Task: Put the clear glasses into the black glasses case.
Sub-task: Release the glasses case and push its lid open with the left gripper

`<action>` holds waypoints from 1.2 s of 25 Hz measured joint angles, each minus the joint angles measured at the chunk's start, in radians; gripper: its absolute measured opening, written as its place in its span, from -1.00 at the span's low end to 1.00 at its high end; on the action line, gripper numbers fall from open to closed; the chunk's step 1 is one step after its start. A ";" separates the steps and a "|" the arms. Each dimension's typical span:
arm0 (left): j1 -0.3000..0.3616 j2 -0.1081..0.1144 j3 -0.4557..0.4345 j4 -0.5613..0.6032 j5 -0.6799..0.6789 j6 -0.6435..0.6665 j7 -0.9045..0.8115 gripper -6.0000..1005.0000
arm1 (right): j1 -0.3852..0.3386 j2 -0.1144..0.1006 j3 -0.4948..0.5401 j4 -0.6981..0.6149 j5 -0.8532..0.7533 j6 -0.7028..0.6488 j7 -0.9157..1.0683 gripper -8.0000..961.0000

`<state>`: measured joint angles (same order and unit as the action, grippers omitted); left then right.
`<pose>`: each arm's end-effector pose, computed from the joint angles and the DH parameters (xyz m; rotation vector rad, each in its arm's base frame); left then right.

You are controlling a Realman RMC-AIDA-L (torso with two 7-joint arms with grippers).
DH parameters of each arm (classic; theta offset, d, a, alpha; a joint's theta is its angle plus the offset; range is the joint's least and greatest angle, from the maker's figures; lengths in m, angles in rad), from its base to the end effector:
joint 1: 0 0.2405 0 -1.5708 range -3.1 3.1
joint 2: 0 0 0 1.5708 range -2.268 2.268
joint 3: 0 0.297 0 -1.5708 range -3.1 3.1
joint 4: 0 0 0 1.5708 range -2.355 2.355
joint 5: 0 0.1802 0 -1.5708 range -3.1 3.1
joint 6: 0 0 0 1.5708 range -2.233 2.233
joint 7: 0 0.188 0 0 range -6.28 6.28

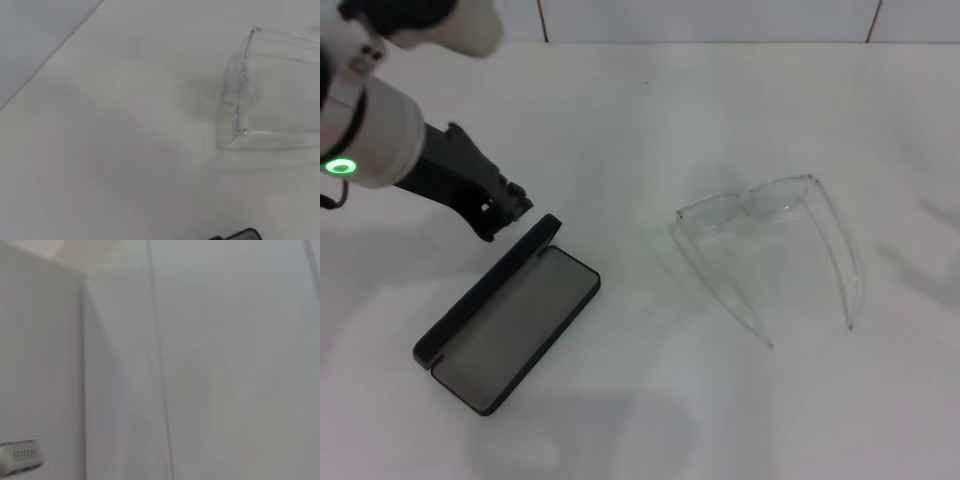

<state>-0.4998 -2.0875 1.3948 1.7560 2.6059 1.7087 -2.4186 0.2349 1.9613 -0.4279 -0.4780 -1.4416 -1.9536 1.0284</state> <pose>-0.2048 0.3340 -0.0237 -2.6298 -0.5007 0.4631 0.2994 0.2635 0.0872 -2.0328 0.2781 1.2744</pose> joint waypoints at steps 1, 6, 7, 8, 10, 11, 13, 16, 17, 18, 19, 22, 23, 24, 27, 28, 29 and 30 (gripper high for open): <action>-0.002 0.000 0.012 0.000 0.013 -0.002 -0.003 -0.82 | -0.018 0.000 0.023 0.001 0.000 -0.019 0.000 0.84; -0.011 0.000 0.015 0.005 0.035 0.025 -0.058 -0.86 | -0.068 0.001 0.049 0.001 0.002 -0.054 -0.001 0.84; -0.012 0.001 0.013 0.024 0.037 0.042 -0.082 -0.84 | -0.074 0.002 0.050 0.001 0.002 -0.056 -0.002 0.84; -0.012 0.001 0.012 0.036 0.037 0.051 -0.091 -0.82 | -0.078 0.002 0.050 0.001 0.002 -0.056 -0.002 0.84; -0.008 0.001 0.013 0.081 0.036 0.091 -0.113 -0.78 | -0.078 0.004 0.050 0.001 0.002 -0.056 -0.002 0.84; -0.007 0.001 0.013 0.088 0.036 0.100 -0.119 -0.76 | -0.075 0.004 0.049 0.001 0.001 -0.054 -0.002 0.84; -0.002 0.000 0.013 0.110 0.036 0.136 -0.154 -0.72 | -0.064 0.006 0.045 0.001 -0.002 -0.048 -0.002 0.84; 0.010 -0.001 0.014 0.112 0.035 0.154 -0.192 -0.65 | -0.040 0.008 0.039 0.003 -0.008 -0.033 -0.002 0.84; 0.016 -0.001 0.017 0.110 0.034 0.154 -0.196 -0.63 | -0.030 0.008 0.038 0.005 -0.015 -0.029 -0.003 0.84; 0.023 -0.001 0.018 0.106 0.032 0.153 -0.202 -0.41 | -0.022 0.008 0.037 0.007 -0.021 -0.026 -0.003 0.84; 0.026 -0.001 0.018 0.102 0.031 0.152 -0.207 -0.19 | -0.012 0.008 0.036 0.010 -0.027 -0.023 -0.003 0.84; 0.034 -0.002 0.021 0.088 0.025 0.145 -0.221 0.05 | 0.007 0.005 0.029 0.014 -0.037 -0.006 -0.004 0.84; 0.036 -0.003 0.022 0.078 0.023 0.138 -0.225 0.12 | 0.013 0.005 0.028 0.014 -0.040 0.000 -0.004 0.84; 0.036 -0.003 0.024 0.061 0.022 0.129 -0.227 0.20 | 0.018 0.005 0.027 0.014 -0.044 0.004 -0.004 0.84; 0.032 -0.003 0.025 0.010 0.021 0.102 -0.226 0.29 | 0.025 0.005 0.028 0.014 -0.054 0.010 -0.004 0.84; 0.031 -0.003 0.025 -0.007 0.021 0.092 -0.223 0.30 | 0.025 0.006 0.029 0.014 -0.056 0.011 -0.005 0.84; 0.029 -0.003 0.025 -0.028 0.023 0.080 -0.220 0.31 | 0.025 0.006 0.029 0.014 -0.056 0.011 -0.007 0.84; 0.028 -0.003 0.025 -0.042 0.024 0.071 -0.217 0.31 | 0.024 0.006 0.030 0.014 -0.056 0.012 -0.008 0.84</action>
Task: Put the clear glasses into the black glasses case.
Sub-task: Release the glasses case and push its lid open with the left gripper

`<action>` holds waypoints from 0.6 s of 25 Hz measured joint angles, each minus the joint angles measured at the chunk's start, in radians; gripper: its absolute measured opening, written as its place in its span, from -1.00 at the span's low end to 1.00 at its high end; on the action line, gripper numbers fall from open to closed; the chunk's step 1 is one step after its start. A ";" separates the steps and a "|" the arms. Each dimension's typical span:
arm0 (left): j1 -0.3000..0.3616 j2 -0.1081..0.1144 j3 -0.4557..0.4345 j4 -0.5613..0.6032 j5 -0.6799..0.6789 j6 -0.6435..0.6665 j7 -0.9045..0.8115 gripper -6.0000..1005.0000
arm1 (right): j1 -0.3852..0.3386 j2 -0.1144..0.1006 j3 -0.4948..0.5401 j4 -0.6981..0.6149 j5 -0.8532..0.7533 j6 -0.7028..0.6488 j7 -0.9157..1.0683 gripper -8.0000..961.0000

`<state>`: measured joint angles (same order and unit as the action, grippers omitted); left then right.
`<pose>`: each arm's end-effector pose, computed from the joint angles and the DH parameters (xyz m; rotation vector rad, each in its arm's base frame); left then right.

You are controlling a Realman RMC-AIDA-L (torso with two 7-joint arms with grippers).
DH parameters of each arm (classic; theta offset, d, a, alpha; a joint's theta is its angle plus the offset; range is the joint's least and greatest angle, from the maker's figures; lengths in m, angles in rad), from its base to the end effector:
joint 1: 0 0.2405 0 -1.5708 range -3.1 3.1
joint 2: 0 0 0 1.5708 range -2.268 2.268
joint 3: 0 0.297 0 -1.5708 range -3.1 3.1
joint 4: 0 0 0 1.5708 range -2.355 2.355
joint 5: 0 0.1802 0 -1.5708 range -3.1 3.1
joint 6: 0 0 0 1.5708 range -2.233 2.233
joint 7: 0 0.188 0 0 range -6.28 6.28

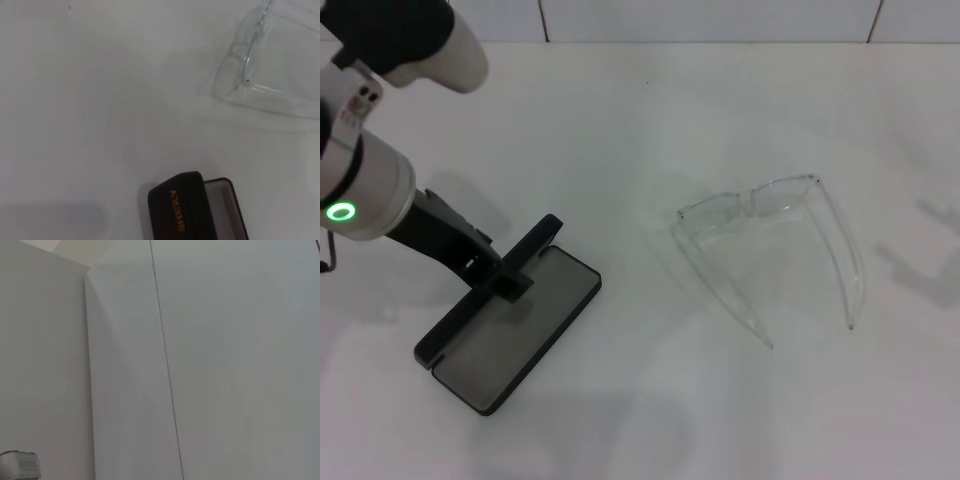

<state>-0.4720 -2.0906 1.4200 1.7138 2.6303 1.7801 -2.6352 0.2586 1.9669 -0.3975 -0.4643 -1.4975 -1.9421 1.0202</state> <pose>-0.2290 0.3125 -0.0319 -2.5640 -0.8749 0.5374 0.2977 0.2701 0.0795 -2.0545 0.2944 1.2661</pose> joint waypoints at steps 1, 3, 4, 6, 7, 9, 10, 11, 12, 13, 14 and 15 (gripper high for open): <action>-0.005 0.000 -0.001 -0.027 0.003 -0.013 0.007 0.32 | -0.002 0.000 0.001 0.000 0.000 0.000 -0.001 0.84; -0.016 0.001 -0.003 -0.066 0.008 -0.028 0.016 0.33 | -0.006 0.000 0.003 0.000 0.000 0.000 -0.003 0.84; -0.021 0.002 -0.005 -0.083 0.009 -0.032 0.019 0.34 | -0.008 -0.001 0.005 0.000 -0.001 0.000 -0.003 0.84; -0.028 0.004 -0.006 -0.116 0.012 -0.042 0.023 0.35 | -0.010 -0.001 0.006 0.000 -0.001 0.000 -0.005 0.84; -0.030 0.005 -0.006 -0.127 0.014 -0.048 0.026 0.35 | -0.011 -0.001 0.006 0.000 -0.001 0.000 -0.006 0.84; -0.035 0.005 -0.007 -0.149 0.024 -0.060 0.034 0.34 | -0.011 -0.001 0.006 0.000 -0.001 0.000 -0.007 0.84; -0.037 0.005 -0.007 -0.159 0.028 -0.064 0.037 0.34 | -0.011 0.000 0.006 0.000 -0.001 0.000 -0.008 0.84; -0.038 0.005 -0.007 -0.168 0.035 -0.067 0.040 0.34 | -0.010 0.001 0.007 -0.001 -0.001 0.000 -0.010 0.84; -0.040 0.004 -0.007 -0.180 0.041 -0.070 0.043 0.33 | -0.010 0.001 0.007 -0.001 -0.001 0.000 -0.011 0.84; -0.042 0.004 -0.007 -0.188 0.046 -0.072 0.044 0.33 | -0.010 0.002 0.007 0.000 0.000 0.001 -0.014 0.84; -0.043 0.004 -0.006 -0.193 0.050 -0.074 0.044 0.33 | -0.010 0.002 0.007 0.000 0.001 0.002 -0.015 0.84; -0.044 0.004 -0.004 -0.193 0.053 -0.074 0.044 0.32 | -0.010 0.002 0.008 0.000 0.003 0.002 -0.016 0.84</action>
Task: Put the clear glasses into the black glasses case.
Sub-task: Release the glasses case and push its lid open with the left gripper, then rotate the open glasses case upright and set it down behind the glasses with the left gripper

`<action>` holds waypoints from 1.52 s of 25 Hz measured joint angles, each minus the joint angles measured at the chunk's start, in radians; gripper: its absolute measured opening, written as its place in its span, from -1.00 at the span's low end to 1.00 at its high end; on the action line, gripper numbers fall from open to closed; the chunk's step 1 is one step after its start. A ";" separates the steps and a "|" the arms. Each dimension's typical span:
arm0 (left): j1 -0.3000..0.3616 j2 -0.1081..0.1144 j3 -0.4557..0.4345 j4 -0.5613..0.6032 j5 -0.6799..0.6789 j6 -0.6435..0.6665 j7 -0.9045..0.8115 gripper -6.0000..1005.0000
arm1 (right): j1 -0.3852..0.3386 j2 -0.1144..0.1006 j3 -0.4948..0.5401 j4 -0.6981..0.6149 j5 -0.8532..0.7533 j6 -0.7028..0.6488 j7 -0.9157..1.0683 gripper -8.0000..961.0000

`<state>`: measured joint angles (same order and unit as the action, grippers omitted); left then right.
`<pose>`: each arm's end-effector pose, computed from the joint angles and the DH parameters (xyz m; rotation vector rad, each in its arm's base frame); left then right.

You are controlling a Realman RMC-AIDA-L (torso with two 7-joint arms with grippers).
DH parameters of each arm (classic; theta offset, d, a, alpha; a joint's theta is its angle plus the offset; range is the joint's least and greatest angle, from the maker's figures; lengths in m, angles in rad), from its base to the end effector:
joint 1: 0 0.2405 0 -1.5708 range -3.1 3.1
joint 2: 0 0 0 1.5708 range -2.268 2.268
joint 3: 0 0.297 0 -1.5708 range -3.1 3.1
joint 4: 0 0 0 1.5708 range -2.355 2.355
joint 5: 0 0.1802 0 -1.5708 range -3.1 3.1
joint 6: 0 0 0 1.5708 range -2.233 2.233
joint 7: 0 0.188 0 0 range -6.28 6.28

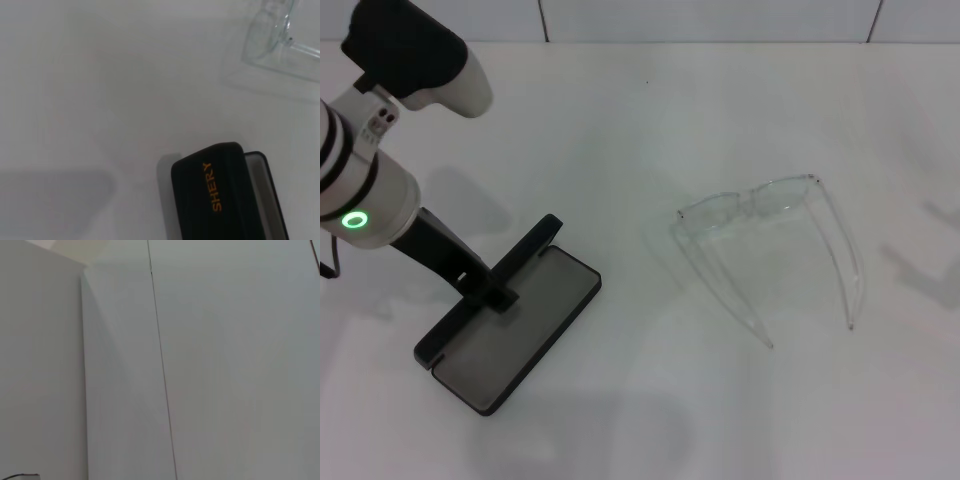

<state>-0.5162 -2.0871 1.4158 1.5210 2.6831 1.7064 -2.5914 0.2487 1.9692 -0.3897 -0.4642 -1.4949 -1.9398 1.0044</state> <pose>-0.2537 0.3248 -0.0435 -2.5480 -0.9280 0.6386 0.3008 0.2676 0.0804 -2.0369 0.2885 1.2516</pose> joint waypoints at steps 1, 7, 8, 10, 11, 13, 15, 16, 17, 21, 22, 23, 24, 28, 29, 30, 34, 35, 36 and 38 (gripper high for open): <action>-0.001 -0.001 0.003 0.003 0.002 0.000 -0.002 0.32 | 0.000 0.000 0.000 0.000 0.001 0.000 0.000 0.84; -0.007 -0.002 0.011 0.018 0.001 0.004 -0.021 0.30 | 0.002 0.001 0.000 0.001 0.004 0.001 -0.001 0.84; -0.008 -0.001 0.011 0.014 0.001 0.004 -0.022 0.15 | 0.002 0.001 0.000 0.001 0.005 0.001 -0.001 0.84; -0.011 -0.001 0.011 0.006 0.004 0.005 -0.019 -0.16 | 0.003 0.002 0.000 0.001 0.005 0.001 -0.001 0.84; -0.011 -0.001 0.011 0.005 0.005 0.005 -0.018 -0.19 | 0.003 0.002 0.000 0.001 0.005 0.001 -0.001 0.84; -0.011 -0.001 0.011 0.005 0.005 0.005 -0.018 -0.26 | 0.004 0.002 0.001 0.001 0.006 0.003 -0.001 0.84; -0.011 -0.001 0.011 0.005 0.005 0.005 -0.018 -0.32 | 0.005 0.002 0.002 0.001 0.006 0.007 -0.001 0.84; -0.011 -0.001 0.011 0.006 0.005 0.006 -0.018 -0.35 | 0.005 0.002 0.002 0.001 0.007 0.008 -0.001 0.84; -0.011 -0.001 0.011 0.007 0.005 0.006 -0.018 -0.39 | 0.006 0.002 0.002 0.001 0.007 0.009 -0.001 0.84; -0.012 -0.001 0.014 0.014 0.004 0.006 -0.014 -0.50 | 0.007 0.002 0.002 0.001 0.007 0.009 -0.001 0.84; -0.012 -0.001 0.015 0.017 0.002 0.005 -0.010 -0.52 | 0.006 0.002 0.002 0.001 0.007 0.009 -0.001 0.84; -0.012 0.000 0.016 0.023 0.001 0.005 -0.005 -0.53 | 0.006 0.002 0.002 0.001 0.007 0.009 -0.001 0.84; -0.010 -0.001 0.020 0.033 0.000 0.002 0.004 -0.55 | 0.005 0.002 0.002 0.001 0.007 0.009 -0.001 0.84; 0.009 -0.002 0.071 0.092 -0.005 -0.023 0.052 -0.58 | -0.001 0.003 0.002 0.001 0.014 0.009 -0.004 0.84; 0.015 -0.003 0.090 0.109 -0.008 -0.031 0.071 -0.58 | -0.005 0.003 0.002 0.001 0.019 0.008 -0.004 0.84; 0.020 -0.003 0.110 0.126 -0.015 -0.040 0.094 -0.58 | -0.009 0.003 0.002 0.001 0.024 0.007 -0.004 0.84; 0.019 -0.003 0.180 0.141 -0.025 -0.079 0.155 -0.58 | -0.029 0.002 0.003 0.009 0.041 -0.009 -0.004 0.84; 0.018 -0.003 0.197 0.141 -0.025 -0.097 0.174 -0.58 | -0.037 0.002 0.007 0.009 0.047 -0.015 -0.004 0.84; 0.017 -0.003 0.210 0.141 -0.025 -0.118 0.191 -0.58 | -0.046 0.002 0.012 0.009 0.052 -0.022 -0.004 0.84; 0.015 -0.003 0.232 0.138 -0.025 -0.158 0.224 -0.58 | -0.059 0.002 0.027 0.010 0.056 -0.035 -0.004 0.84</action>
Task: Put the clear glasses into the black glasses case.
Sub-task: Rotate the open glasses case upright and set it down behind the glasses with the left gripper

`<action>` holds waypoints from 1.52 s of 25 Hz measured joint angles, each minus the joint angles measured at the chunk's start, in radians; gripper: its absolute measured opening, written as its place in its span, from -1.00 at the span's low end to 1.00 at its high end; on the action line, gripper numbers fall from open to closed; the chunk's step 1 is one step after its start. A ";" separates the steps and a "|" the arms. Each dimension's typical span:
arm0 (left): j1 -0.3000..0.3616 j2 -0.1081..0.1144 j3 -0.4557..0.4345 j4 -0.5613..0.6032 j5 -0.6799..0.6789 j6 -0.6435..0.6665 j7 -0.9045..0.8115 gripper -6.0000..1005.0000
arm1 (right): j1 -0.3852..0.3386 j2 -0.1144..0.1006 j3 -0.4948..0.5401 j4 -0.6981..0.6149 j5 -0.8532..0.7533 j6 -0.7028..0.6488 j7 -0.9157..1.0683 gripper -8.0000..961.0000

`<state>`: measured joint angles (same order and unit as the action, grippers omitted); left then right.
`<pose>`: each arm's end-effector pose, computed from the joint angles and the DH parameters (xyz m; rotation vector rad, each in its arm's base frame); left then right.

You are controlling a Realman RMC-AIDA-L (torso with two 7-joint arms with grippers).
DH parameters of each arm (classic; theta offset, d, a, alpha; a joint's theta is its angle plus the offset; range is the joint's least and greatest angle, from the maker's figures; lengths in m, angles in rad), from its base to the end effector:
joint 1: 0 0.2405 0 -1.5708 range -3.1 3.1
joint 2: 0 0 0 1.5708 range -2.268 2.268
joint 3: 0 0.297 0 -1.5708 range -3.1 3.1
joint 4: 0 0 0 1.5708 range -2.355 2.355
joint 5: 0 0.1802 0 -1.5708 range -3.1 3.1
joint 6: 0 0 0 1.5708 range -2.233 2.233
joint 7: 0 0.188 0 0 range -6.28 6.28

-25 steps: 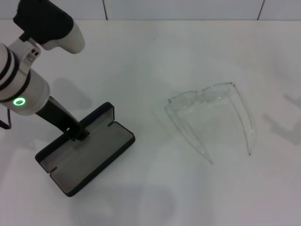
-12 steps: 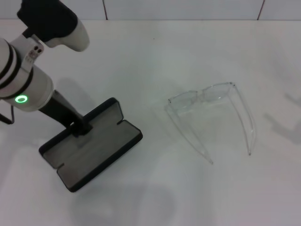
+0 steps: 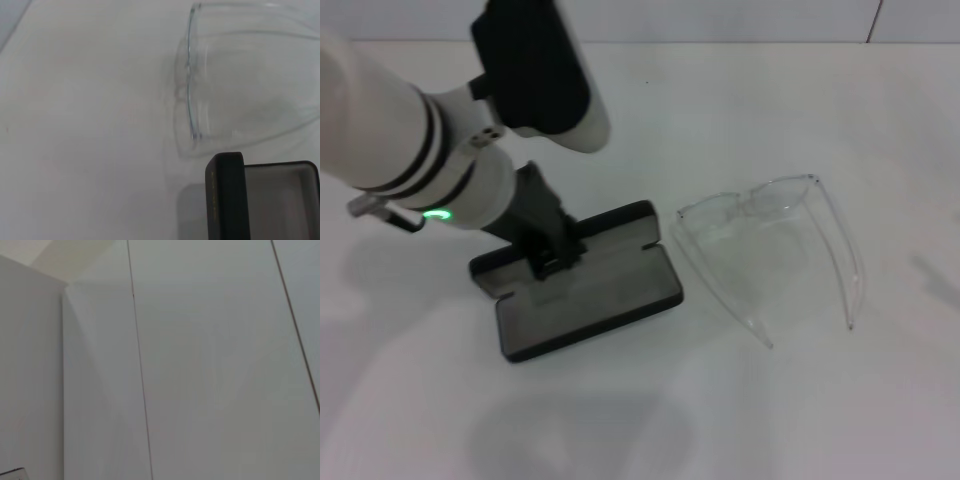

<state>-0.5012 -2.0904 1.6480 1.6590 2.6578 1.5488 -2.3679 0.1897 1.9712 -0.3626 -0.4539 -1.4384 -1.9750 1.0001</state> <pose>-0.2035 0.3292 -0.0701 -2.7054 -0.2278 0.5974 0.3120 0.2473 0.0932 -1.9386 0.2947 1.2659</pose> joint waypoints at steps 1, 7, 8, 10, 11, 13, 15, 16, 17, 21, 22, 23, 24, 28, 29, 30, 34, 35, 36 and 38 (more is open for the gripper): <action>-0.005 0.000 0.010 -0.007 -0.001 -0.020 0.016 -0.58 | -0.005 0.000 0.008 0.000 0.000 -0.008 0.000 0.84; -0.062 -0.001 0.052 -0.122 -0.005 -0.105 0.079 -0.58 | -0.016 0.004 0.023 0.002 0.001 -0.045 0.001 0.84; -0.076 -0.002 0.063 -0.143 -0.006 -0.121 0.087 -0.58 | -0.020 0.005 0.026 0.002 0.001 -0.051 0.000 0.84; -0.089 -0.002 0.077 -0.162 -0.006 -0.140 0.095 -0.58 | -0.029 0.008 0.036 0.002 0.001 -0.055 0.000 0.84; -0.106 -0.002 0.110 -0.184 -0.006 -0.175 0.121 -0.58 | -0.033 0.010 0.039 0.003 0.001 -0.055 0.000 0.84; -0.115 -0.002 0.132 -0.187 -0.006 -0.200 0.158 -0.58 | -0.038 0.013 0.043 0.003 0.000 -0.052 -0.002 0.83; -0.124 -0.002 0.144 -0.189 -0.007 -0.216 0.180 -0.58 | -0.039 0.014 0.043 0.003 -0.002 -0.049 -0.006 0.83; -0.133 -0.003 0.152 -0.195 -0.008 -0.228 0.187 -0.58 | -0.040 0.014 0.044 0.003 -0.003 -0.048 -0.008 0.83; -0.144 -0.003 0.162 -0.202 -0.008 -0.242 0.191 -0.58 | -0.039 0.014 0.044 0.006 -0.004 -0.047 -0.010 0.83; -0.176 -0.005 0.194 -0.232 -0.008 -0.285 0.190 -0.57 | -0.035 0.014 0.044 0.015 -0.004 -0.042 -0.018 0.83; -0.179 -0.005 0.201 -0.236 -0.008 -0.295 0.190 -0.57 | -0.035 0.014 0.044 0.015 -0.005 -0.039 -0.020 0.83; -0.181 -0.006 0.208 -0.241 -0.008 -0.306 0.189 -0.57 | -0.035 0.014 0.044 0.015 -0.005 -0.036 -0.022 0.83; -0.182 -0.006 0.216 -0.244 -0.008 -0.319 0.189 -0.57 | -0.035 0.014 0.044 0.015 -0.005 -0.034 -0.023 0.83; -0.182 -0.007 0.230 -0.247 -0.009 -0.348 0.185 -0.57 | -0.037 0.014 0.044 0.015 -0.005 -0.026 -0.023 0.83; -0.183 -0.007 0.230 -0.247 -0.009 -0.352 0.179 -0.57 | -0.035 0.014 0.044 0.015 -0.005 -0.024 -0.023 0.83; -0.183 -0.007 0.231 -0.248 -0.009 -0.355 0.174 -0.57 | -0.034 0.014 0.044 0.015 -0.004 -0.021 -0.023 0.83; -0.185 -0.009 0.243 -0.247 -0.010 -0.363 0.163 -0.57 | -0.033 0.014 0.044 0.015 -0.005 -0.014 -0.024 0.83; -0.185 -0.009 0.251 -0.248 -0.010 -0.366 0.161 -0.57 | -0.033 0.014 0.044 0.015 -0.005 -0.013 -0.024 0.83; -0.185 -0.009 0.256 -0.247 -0.010 -0.369 0.158 -0.57 | -0.033 0.014 0.044 0.015 -0.005 -0.013 -0.024 0.83; -0.185 -0.009 0.268 -0.248 -0.009 -0.378 0.150 -0.57 | -0.033 0.014 0.044 0.015 -0.004 -0.013 -0.025 0.83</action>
<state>-0.6864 -2.0995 1.9156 1.4112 2.6491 1.1707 -2.2181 0.1564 1.9848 -0.3190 -0.4387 -1.4420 -1.9876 0.9755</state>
